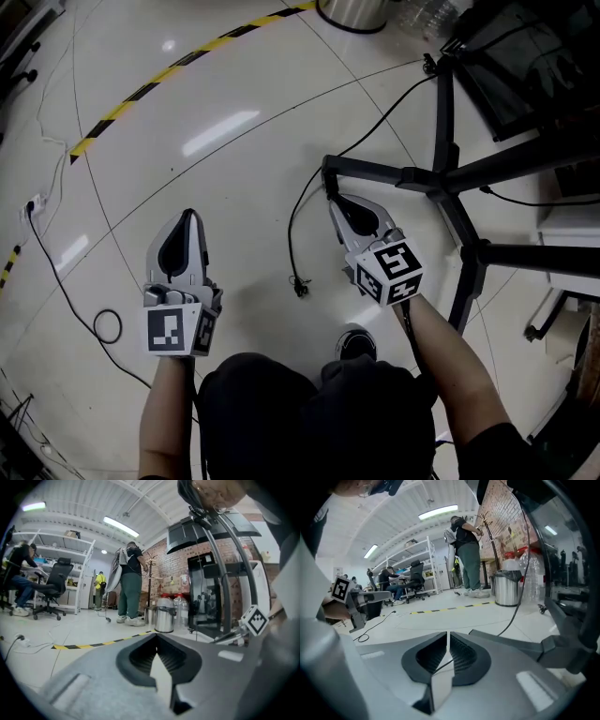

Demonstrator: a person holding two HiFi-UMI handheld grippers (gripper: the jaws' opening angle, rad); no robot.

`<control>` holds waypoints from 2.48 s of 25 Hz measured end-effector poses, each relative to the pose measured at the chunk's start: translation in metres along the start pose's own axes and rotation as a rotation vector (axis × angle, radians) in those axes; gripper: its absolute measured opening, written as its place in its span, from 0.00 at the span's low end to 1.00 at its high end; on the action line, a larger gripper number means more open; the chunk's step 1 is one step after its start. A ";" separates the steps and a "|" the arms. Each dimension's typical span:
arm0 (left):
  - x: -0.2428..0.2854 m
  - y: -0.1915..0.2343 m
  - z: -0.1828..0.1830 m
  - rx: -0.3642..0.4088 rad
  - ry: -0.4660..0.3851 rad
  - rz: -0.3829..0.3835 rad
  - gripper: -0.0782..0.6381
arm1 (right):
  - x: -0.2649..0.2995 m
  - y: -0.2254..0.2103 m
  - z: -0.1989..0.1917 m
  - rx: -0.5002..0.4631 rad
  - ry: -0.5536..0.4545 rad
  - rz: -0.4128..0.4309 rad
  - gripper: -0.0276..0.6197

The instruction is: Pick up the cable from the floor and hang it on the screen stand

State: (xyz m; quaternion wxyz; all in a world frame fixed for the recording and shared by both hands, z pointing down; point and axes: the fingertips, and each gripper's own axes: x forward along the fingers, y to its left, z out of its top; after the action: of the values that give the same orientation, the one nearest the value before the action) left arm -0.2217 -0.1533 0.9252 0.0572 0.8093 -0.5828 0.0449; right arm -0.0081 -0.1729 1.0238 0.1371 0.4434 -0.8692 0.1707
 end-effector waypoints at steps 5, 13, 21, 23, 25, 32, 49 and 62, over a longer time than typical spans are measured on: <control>0.006 -0.013 -0.017 0.019 0.033 -0.048 0.12 | 0.029 0.002 -0.051 0.101 0.109 0.020 0.19; 0.004 -0.011 -0.021 0.019 0.050 -0.063 0.12 | 0.073 0.004 -0.097 0.220 0.273 0.052 0.40; 0.003 -0.006 -0.031 0.001 0.071 -0.054 0.12 | 0.106 0.011 -0.111 0.247 0.336 0.009 0.41; 0.003 -0.006 -0.031 0.001 0.072 -0.056 0.12 | 0.110 0.012 -0.113 0.242 0.353 -0.002 0.41; 0.002 -0.005 -0.030 0.005 0.074 -0.056 0.12 | 0.114 0.013 -0.115 0.253 0.362 -0.006 0.41; 0.002 -0.005 -0.030 0.028 0.075 -0.061 0.12 | 0.124 0.011 -0.120 0.288 0.389 -0.045 0.41; -0.002 0.000 -0.025 0.036 0.070 -0.040 0.12 | 0.113 0.001 -0.106 0.438 0.330 -0.036 0.10; -0.001 -0.005 -0.012 0.035 0.026 -0.052 0.12 | 0.093 0.028 -0.065 0.340 0.279 0.095 0.08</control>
State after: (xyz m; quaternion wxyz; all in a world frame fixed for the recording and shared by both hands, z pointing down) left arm -0.2173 -0.1493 0.9369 0.0517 0.8243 -0.5601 0.0642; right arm -0.0782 -0.1982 1.1139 0.1713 0.3908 -0.8204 0.3806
